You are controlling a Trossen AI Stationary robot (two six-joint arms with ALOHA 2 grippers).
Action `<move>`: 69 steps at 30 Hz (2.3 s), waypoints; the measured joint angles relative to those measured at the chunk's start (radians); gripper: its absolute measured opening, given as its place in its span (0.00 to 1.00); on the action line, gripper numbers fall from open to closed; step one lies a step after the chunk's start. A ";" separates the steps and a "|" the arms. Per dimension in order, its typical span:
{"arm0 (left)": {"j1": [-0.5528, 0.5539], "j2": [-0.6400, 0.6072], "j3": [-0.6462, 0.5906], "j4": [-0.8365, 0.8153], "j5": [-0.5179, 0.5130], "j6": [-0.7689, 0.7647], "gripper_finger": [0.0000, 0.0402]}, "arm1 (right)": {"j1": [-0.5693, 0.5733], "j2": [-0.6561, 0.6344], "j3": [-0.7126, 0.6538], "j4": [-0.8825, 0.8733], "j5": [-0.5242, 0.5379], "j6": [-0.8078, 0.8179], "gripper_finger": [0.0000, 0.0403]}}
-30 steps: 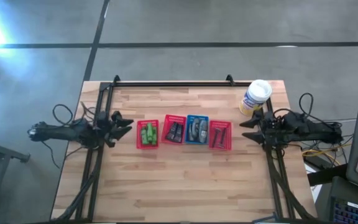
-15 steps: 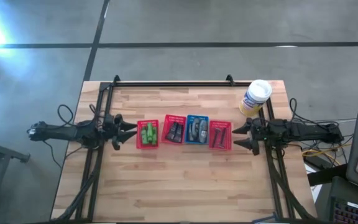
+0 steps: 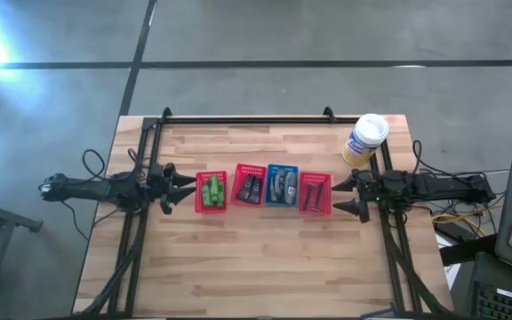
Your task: Pick & Place Travel size toiletries
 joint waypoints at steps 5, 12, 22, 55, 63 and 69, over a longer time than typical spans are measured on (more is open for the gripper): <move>0.000 0.000 0.000 0.000 0.000 0.000 0.51 | 0.000 0.001 -0.001 0.000 0.000 0.000 0.89; 0.000 0.000 0.000 0.000 0.000 0.000 0.51 | 0.000 0.001 -0.001 0.000 0.000 0.000 0.85; 0.000 0.000 0.000 0.000 0.000 0.000 0.51 | 0.000 0.001 -0.001 0.000 0.000 0.000 0.78; 0.000 0.000 0.000 0.000 -0.001 0.000 0.51 | 0.000 0.001 -0.001 0.000 0.000 0.000 0.58; 0.000 0.000 0.000 0.000 -0.001 0.000 0.51 | 0.000 0.001 -0.001 0.001 0.000 0.000 0.64; 0.000 0.000 0.000 0.000 -0.001 0.000 0.51 | 0.000 0.001 -0.001 0.000 0.001 0.000 0.68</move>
